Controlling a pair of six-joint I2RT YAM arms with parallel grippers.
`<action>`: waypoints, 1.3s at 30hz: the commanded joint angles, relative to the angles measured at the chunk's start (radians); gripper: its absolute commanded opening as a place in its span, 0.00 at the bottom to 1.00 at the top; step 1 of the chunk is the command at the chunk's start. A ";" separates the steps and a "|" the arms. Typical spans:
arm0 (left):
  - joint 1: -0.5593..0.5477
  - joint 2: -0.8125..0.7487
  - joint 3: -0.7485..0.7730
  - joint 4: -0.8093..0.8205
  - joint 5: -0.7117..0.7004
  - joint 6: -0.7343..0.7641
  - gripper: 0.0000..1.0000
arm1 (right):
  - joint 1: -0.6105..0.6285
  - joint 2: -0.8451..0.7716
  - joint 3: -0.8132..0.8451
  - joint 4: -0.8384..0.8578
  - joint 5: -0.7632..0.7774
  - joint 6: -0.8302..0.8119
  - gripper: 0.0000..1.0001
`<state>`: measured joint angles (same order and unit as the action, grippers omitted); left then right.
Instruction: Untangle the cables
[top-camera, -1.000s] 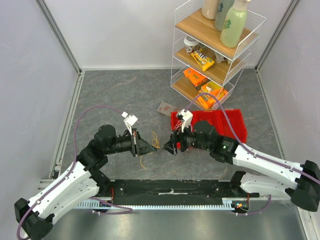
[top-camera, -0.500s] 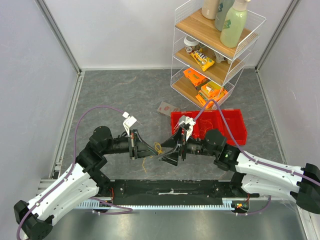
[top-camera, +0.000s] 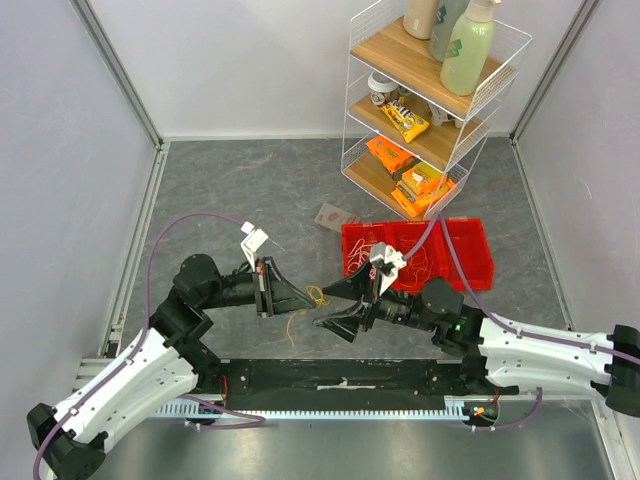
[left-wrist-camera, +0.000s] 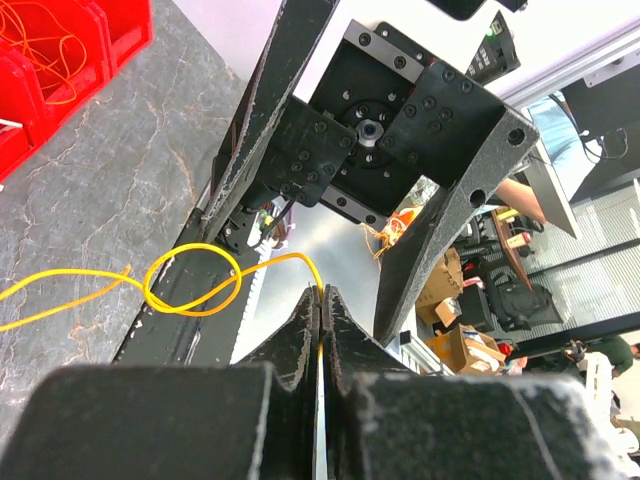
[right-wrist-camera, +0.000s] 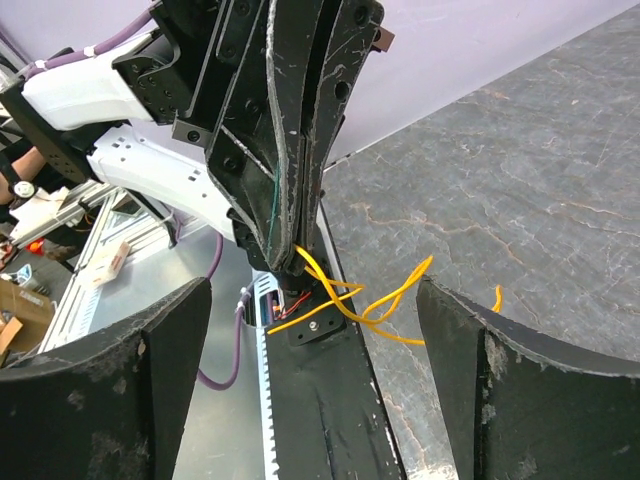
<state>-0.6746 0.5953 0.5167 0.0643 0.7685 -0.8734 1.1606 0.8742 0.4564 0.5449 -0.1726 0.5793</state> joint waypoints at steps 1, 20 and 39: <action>-0.002 -0.022 0.005 0.058 -0.015 -0.071 0.02 | 0.046 0.019 0.016 0.055 0.114 -0.050 0.91; -0.002 -0.035 -0.018 0.086 -0.080 -0.167 0.02 | 0.231 0.163 0.156 0.007 0.496 -0.168 0.82; -0.002 -0.049 0.031 -0.055 -0.182 -0.086 0.20 | 0.235 0.206 0.185 -0.069 0.559 -0.118 0.00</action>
<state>-0.6743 0.5556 0.4961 0.0921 0.6037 -1.0180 1.3987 1.0824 0.6064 0.4995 0.3161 0.4492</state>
